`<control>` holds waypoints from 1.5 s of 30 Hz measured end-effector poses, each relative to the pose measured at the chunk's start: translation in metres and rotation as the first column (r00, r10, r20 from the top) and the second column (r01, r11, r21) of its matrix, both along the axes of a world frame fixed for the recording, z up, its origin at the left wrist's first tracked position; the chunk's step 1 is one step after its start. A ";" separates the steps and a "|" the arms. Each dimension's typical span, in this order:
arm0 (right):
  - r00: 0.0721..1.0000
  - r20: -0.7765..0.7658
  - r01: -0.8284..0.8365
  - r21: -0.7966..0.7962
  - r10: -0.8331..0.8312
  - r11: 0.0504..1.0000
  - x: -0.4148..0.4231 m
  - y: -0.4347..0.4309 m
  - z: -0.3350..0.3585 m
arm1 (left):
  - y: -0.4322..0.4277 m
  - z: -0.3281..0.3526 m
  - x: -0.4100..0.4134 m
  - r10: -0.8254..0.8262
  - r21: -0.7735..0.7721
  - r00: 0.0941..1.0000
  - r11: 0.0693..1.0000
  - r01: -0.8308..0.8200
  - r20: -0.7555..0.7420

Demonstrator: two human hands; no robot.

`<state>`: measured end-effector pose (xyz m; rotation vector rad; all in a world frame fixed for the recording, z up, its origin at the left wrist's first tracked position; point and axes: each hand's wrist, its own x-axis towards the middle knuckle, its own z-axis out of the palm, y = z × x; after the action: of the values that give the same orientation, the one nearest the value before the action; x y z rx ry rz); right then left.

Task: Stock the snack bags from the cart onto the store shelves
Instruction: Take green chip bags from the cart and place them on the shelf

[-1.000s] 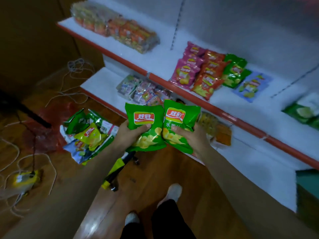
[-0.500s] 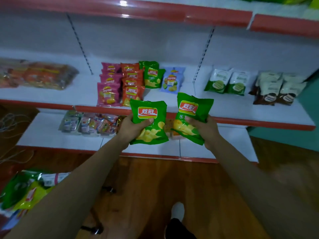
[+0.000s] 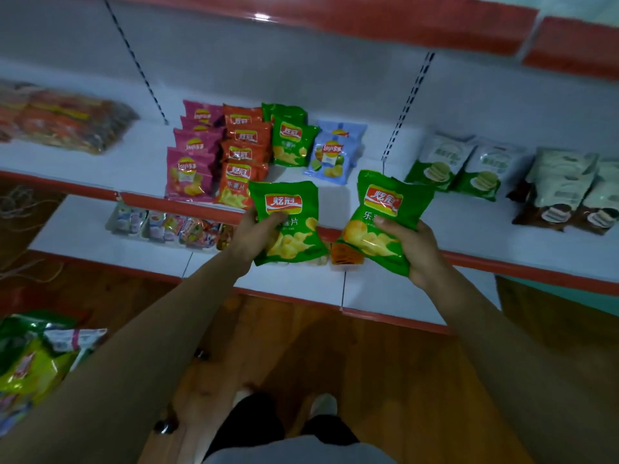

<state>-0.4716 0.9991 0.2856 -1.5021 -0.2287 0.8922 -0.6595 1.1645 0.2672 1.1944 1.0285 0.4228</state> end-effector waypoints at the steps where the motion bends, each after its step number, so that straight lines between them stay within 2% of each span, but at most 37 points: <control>1: 1.000 -0.021 -0.021 -0.015 0.021 1.000 0.001 0.007 -0.004 | 0.007 -0.004 0.001 0.011 -0.004 1.000 1.000 -0.011 -0.013; 6: 0.991 -0.125 -0.064 -0.066 0.056 0.996 0.001 0.047 -0.019 | 0.054 -0.023 0.005 0.064 -0.063 0.998 0.996 -0.065 -0.031; 12: 0.948 -0.255 -0.193 0.016 0.191 0.981 -0.012 0.100 -0.024 | 0.106 -0.028 0.016 0.051 -0.052 0.999 0.997 -0.051 -0.002; 19: 0.908 -0.248 -0.320 0.113 0.339 0.941 -0.022 0.157 -0.022 | 0.135 -0.018 0.036 -0.038 -0.070 0.997 0.997 0.043 0.071; 24: 0.914 -0.206 -0.340 0.079 0.349 0.937 -0.012 0.185 -0.035 | 0.141 -0.022 0.053 -0.106 -0.127 0.993 0.986 0.112 0.055; 26: 0.932 -0.165 -0.319 0.057 0.324 0.946 -0.007 0.193 -0.045 | 0.140 -0.031 0.058 -0.104 -0.080 0.994 0.991 0.105 0.024; 31: 0.957 -0.100 -0.277 -0.032 0.272 0.960 0.003 0.207 -0.076 | 0.124 -0.054 0.065 0.083 0.089 0.996 0.993 -0.079 -0.045; 35: 0.954 -0.071 -0.293 -0.032 0.291 0.955 0.011 0.213 -0.089 | 0.113 -0.082 0.066 0.031 0.129 0.998 0.991 -0.024 -0.055; 37: 0.953 -0.040 -0.302 -0.024 0.301 0.953 0.014 0.215 -0.094 | 0.108 -0.092 0.068 0.036 0.231 0.996 0.973 -0.016 -0.081; 41: 0.949 -0.009 -0.317 -0.031 0.317 0.948 0.015 0.223 -0.104 | 0.104 -0.108 0.070 0.098 0.447 0.960 0.894 0.031 -0.263; 45: 0.934 0.032 -0.353 -0.056 0.355 0.934 0.021 0.232 -0.109 | 0.104 -0.113 0.071 0.173 0.495 0.958 0.868 -0.038 -0.230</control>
<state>-0.4505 1.2310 0.1762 -1.5528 -0.5252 1.1601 -0.5887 1.2688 0.1546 1.6865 1.2706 0.6474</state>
